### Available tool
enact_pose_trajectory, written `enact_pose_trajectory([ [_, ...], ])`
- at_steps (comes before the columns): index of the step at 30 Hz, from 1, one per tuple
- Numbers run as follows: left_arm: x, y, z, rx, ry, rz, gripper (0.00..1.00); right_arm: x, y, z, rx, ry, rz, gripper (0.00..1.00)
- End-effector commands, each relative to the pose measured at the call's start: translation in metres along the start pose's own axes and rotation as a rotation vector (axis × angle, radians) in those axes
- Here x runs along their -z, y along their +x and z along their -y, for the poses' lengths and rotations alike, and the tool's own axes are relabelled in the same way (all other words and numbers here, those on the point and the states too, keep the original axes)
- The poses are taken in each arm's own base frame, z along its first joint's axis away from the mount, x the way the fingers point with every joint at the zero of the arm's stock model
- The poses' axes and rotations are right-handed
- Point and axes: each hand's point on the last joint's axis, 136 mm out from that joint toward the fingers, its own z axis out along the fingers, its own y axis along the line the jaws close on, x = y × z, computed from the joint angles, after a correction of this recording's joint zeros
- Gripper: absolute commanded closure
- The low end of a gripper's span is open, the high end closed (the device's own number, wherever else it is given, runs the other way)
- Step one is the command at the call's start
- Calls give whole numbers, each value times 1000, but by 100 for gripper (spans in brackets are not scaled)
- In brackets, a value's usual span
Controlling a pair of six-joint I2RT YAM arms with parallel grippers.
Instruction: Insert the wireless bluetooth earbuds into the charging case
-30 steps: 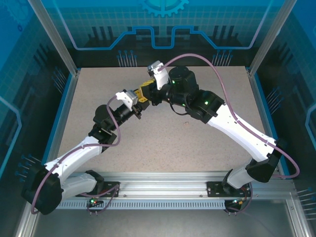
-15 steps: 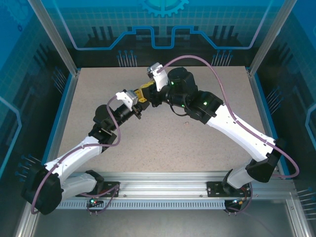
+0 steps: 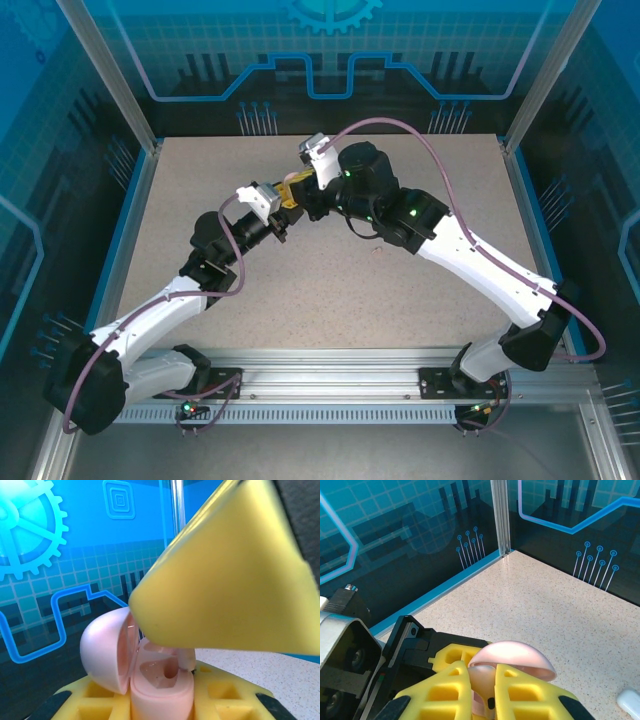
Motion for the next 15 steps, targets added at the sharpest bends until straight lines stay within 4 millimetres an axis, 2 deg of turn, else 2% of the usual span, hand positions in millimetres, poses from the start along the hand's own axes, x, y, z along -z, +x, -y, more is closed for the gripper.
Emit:
enact_pose_trajectory([
  [1, 1, -35, 6, -17, 29, 92, 100, 10, -8, 6, -6, 14, 35, 87],
  [15, 1, -37, 11, -17, 44, 94, 100, 6, -11, 14, -41, 16, 44, 87],
])
